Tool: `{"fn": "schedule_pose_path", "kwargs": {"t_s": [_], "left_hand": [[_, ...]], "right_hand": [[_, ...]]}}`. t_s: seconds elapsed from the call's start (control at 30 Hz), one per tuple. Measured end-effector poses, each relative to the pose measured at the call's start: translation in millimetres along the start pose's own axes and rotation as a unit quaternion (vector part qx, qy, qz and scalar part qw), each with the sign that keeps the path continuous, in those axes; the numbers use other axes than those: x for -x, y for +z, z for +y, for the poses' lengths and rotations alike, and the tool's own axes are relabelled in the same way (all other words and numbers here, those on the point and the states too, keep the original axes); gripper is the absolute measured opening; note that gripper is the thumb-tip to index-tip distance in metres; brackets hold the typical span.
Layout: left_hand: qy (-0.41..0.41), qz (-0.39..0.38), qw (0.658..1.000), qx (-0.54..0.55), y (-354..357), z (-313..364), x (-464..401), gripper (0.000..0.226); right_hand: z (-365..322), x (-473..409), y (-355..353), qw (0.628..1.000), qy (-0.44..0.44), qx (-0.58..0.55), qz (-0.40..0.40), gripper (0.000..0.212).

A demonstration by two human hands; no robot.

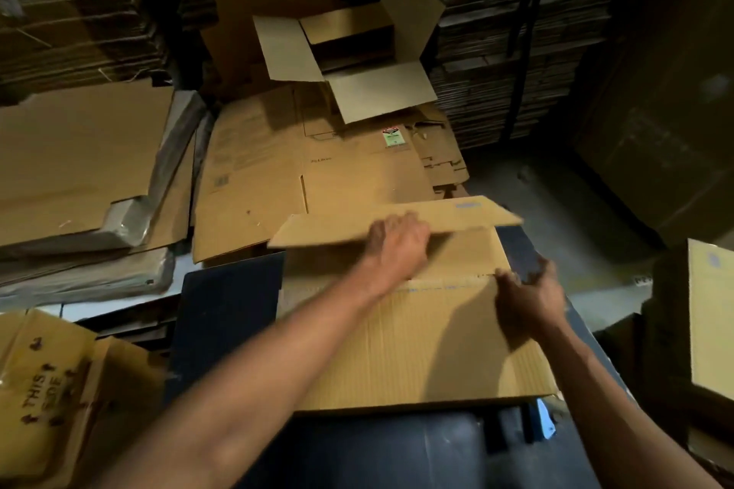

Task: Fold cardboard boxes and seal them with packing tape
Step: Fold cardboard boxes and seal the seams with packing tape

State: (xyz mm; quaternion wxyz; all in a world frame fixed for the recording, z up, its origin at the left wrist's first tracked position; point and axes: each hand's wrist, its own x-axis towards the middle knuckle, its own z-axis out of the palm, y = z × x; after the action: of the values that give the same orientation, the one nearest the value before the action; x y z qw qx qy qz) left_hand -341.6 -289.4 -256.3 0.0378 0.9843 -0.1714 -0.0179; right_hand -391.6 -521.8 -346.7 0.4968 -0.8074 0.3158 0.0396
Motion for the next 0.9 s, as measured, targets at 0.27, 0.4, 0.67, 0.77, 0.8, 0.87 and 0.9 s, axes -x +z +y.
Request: {"fn": "schedule_pose_path", "kwargs": {"t_s": [0.27,0.4,0.67,0.77,0.8,0.87,0.9], "left_hand": [[-0.047,-0.034,0.997,0.044,137.8,-8.8,115.9,0.076],[-0.106,-0.029,0.993,0.046,131.3,-8.4,160.0,0.068],[-0.190,-0.049,0.980,0.019,131.5,-10.7,126.8,0.084],[-0.158,-0.067,0.985,0.026,137.5,-9.3,124.1,0.087],[-0.156,-0.059,0.986,0.023,139.4,-8.6,123.6,0.083],[-0.154,-0.056,0.986,0.026,144.4,-5.8,120.3,0.070],[-0.159,-0.051,0.986,0.030,145.3,-3.7,119.1,0.064]], "right_hand": [[12.1,26.8,18.6,0.994,-0.104,-0.020,-0.035,0.024],[15.2,38.9,35.3,0.989,-0.138,-0.019,-0.049,0.019],[17.1,34.8,24.8,0.987,-0.134,-0.042,-0.078,0.010],[39.3,10.0,-2.5,0.977,-0.177,0.054,-0.101,0.008],[47.5,1.2,-16.1,0.968,-0.200,0.127,-0.086,0.008],[68.1,-17.5,-40.1,0.919,-0.235,0.297,-0.107,0.031],[73.8,-25.9,-48.7,0.877,-0.253,0.379,-0.151,0.046]]}}
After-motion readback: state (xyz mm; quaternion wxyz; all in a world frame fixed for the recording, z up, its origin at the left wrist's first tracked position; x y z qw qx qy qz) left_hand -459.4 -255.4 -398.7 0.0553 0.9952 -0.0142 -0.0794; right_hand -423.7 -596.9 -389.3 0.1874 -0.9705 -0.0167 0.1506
